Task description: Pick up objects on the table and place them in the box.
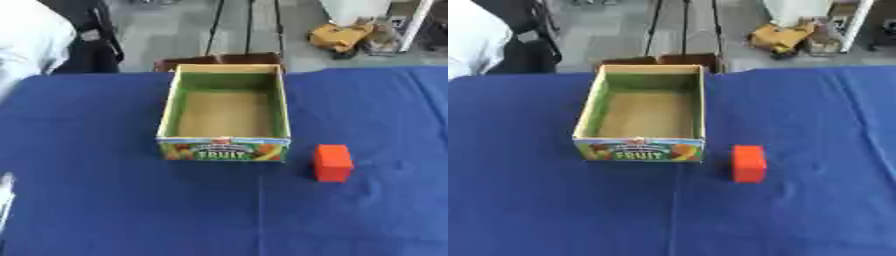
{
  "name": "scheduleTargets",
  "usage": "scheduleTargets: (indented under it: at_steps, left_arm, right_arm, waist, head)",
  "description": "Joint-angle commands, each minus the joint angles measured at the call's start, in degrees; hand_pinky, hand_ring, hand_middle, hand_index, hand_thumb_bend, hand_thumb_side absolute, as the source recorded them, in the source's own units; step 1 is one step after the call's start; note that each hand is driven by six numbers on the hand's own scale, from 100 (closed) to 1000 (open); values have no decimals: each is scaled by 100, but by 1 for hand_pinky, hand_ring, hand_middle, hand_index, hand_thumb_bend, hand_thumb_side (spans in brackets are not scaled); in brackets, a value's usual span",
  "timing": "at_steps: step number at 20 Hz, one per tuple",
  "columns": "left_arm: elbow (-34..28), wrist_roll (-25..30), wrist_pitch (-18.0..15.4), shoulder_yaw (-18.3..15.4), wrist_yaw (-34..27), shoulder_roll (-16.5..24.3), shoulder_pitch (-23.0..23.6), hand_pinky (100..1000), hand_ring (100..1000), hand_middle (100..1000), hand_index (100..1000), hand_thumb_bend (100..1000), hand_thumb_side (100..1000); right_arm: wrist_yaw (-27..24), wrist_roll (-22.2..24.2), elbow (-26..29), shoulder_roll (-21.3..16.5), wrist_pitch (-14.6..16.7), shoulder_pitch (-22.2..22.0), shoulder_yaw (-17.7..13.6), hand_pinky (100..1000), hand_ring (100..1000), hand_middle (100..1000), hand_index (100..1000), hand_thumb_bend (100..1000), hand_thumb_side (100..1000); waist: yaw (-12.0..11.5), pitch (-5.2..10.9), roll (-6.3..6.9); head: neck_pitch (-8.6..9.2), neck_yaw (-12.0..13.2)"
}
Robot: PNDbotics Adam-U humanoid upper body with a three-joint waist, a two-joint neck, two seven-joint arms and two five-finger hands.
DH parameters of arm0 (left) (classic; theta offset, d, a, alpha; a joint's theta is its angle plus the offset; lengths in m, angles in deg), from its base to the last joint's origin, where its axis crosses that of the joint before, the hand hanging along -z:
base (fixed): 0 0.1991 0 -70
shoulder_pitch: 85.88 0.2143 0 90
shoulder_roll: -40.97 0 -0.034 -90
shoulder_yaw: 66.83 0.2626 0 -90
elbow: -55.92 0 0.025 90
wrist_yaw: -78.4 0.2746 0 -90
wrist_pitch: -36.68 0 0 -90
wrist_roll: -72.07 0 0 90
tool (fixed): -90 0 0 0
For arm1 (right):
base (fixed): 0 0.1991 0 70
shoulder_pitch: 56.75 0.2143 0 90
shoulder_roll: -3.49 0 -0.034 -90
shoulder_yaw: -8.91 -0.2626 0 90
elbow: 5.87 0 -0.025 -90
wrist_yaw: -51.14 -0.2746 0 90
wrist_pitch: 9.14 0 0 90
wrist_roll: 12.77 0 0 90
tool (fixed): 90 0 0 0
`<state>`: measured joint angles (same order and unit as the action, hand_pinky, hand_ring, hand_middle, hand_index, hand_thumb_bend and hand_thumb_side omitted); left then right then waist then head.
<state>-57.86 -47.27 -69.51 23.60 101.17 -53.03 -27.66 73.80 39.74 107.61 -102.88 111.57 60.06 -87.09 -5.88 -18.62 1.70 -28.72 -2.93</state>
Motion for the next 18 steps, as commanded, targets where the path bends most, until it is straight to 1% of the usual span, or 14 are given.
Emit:
scheduleTargets:
  at_steps: [1, 7, 9, 13, 14, 15, 17, 18]
  left_arm:
    - [-81, -15, -11, -65, 36, 83, -37, 808, 890, 867, 963, 100, 956]
    - [-81, -19, -7, -65, 37, 86, -29, 807, 890, 867, 963, 100, 957]
    - [-81, -21, -2, -65, 34, 89, -27, 807, 890, 867, 963, 100, 957]
    - [-81, -16, 6, -58, 25, 99, -31, 807, 889, 867, 963, 100, 959]
    - [-81, -11, 5, -56, 24, 103, -32, 807, 889, 866, 963, 100, 961]
    - [-81, -7, 5, -53, 23, 106, -33, 806, 889, 866, 963, 100, 960]
    - [-81, -2, 5, -47, 17, 106, -31, 806, 889, 866, 963, 100, 960]
    - [-81, 1, 5, -42, 13, 106, -29, 806, 889, 866, 963, 100, 964]
  right_arm:
    - [47, -87, 111, -96, 60, 85, -71, 630, 718, 647, 727, 100, 870]
    - [50, -86, 111, -99, 22, 68, -76, 630, 718, 646, 727, 100, 871]
    - [18, -37, 111, -118, -41, 61, -65, 635, 720, 645, 734, 100, 887]
    - [-53, 257, 111, -358, -345, 65, 22, 660, 739, 665, 752, 100, 951]
    - [-62, 339, 111, -445, -427, 66, 52, 665, 742, 669, 752, 100, 935]
    - [-81, 423, 67, -546, -511, 72, 88, 678, 752, 685, 757, 100, 927]
    - [-121, 590, -135, -757, -678, 161, 213, 694, 762, 700, 763, 100, 946]
    - [-141, 674, -260, -850, -763, 234, 277, 701, 768, 709, 768, 100, 972]
  waist:
    - [0, 226, -50]
    - [0, 213, -54]
    - [-1, 201, -51]
    - [1, 177, -44]
    - [-2, 169, -46]
    - [-7, 161, -50]
    - [-24, 148, -63]
    - [-33, 145, -69]
  head:
    - [-23, 12]
    - [-72, 6]
    - [-76, 6]
    - [-74, -18]
    - [-64, -36]
    - [-46, -80]
    - [-16, -189]
    - [-8, -225]
